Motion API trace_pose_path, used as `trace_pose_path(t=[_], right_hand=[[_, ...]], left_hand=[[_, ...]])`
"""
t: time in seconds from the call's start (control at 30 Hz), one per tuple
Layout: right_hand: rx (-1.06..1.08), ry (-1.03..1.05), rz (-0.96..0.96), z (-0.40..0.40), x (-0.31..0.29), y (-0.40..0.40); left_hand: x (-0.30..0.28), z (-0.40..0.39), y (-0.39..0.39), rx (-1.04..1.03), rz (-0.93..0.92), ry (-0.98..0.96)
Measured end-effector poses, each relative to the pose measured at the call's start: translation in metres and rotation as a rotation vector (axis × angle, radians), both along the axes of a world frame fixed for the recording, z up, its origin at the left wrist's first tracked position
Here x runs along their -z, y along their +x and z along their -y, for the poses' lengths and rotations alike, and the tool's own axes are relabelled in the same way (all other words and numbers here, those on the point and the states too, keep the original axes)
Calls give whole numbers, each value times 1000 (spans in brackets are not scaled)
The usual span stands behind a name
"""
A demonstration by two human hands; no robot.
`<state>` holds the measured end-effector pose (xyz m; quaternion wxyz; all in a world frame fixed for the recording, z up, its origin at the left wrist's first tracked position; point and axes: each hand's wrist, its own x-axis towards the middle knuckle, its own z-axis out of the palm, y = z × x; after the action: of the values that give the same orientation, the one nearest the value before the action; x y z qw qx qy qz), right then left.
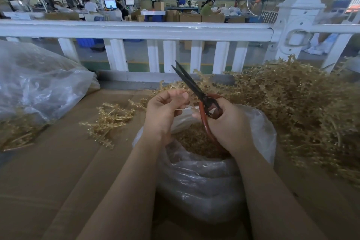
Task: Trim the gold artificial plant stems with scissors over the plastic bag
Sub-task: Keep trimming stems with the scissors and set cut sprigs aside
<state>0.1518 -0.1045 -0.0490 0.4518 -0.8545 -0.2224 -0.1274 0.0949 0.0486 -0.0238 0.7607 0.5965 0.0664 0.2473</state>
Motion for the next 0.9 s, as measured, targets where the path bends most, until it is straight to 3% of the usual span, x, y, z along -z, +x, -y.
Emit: trace_pose_path(t=[0.17, 0.33, 0.9], right_hand=[[26, -130, 179, 2, -1, -6], [53, -215, 236, 3, -3, -7], [75, -202, 321, 2, -3, -7]], left_hand=[[-1, -4, -2, -13, 57, 4], [-1, -3, -1, 15, 99, -28], [1, -5, 1, 83, 96, -61]])
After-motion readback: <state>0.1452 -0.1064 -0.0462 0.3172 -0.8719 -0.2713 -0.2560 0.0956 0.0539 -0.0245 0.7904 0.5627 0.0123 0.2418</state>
